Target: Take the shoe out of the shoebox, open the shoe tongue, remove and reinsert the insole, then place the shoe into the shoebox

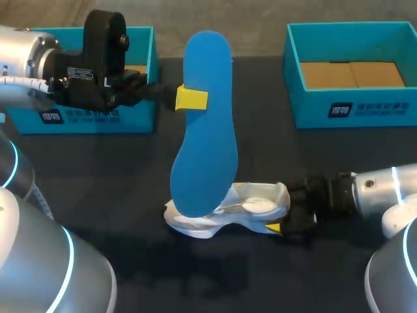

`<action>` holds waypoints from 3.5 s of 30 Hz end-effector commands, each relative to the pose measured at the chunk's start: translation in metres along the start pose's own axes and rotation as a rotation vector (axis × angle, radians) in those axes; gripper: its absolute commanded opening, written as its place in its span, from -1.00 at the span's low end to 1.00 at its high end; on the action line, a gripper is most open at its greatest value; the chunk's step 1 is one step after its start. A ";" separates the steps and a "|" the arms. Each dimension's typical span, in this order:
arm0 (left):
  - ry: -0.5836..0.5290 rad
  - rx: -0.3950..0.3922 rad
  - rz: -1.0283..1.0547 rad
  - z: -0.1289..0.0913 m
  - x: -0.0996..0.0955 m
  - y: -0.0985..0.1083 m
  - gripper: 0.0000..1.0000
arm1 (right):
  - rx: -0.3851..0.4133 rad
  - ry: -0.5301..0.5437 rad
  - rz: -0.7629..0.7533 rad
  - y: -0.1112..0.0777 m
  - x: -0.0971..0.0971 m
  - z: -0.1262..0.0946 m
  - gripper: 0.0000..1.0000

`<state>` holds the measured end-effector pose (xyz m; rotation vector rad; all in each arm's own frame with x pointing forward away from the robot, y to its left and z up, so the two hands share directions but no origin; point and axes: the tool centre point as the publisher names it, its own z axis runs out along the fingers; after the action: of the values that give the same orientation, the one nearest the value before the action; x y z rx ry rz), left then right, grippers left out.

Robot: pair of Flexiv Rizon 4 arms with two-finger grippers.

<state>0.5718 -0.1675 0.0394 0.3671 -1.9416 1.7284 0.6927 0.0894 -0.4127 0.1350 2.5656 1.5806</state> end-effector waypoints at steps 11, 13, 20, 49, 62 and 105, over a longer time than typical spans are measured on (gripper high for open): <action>0.001 0.000 0.000 0.001 0.000 0.001 -1.00 | 0.162 -0.027 0.010 -0.007 -0.018 -0.048 1.00; 0.001 0.000 0.000 0.001 0.000 0.001 -1.00 | 0.199 -0.025 -0.002 -0.002 -0.020 -0.055 1.00; 0.001 0.000 0.000 0.001 0.000 0.001 -1.00 | 0.389 -0.009 -0.018 0.008 -0.018 -0.066 1.00; 0.001 0.000 0.000 0.001 0.000 0.001 -1.00 | 0.957 0.000 -0.018 0.055 0.006 -0.057 1.00; 0.001 0.000 0.000 0.001 0.000 0.001 -1.00 | 1.087 0.023 -0.033 0.065 0.005 -0.041 1.00; 0.001 0.000 0.000 0.001 0.000 0.001 -1.00 | 1.074 0.038 -0.114 0.091 -0.033 -0.013 1.00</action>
<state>0.5718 -0.1675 0.0394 0.3671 -1.9416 1.7284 0.7190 0.1054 -0.3161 0.0431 3.0478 0.0510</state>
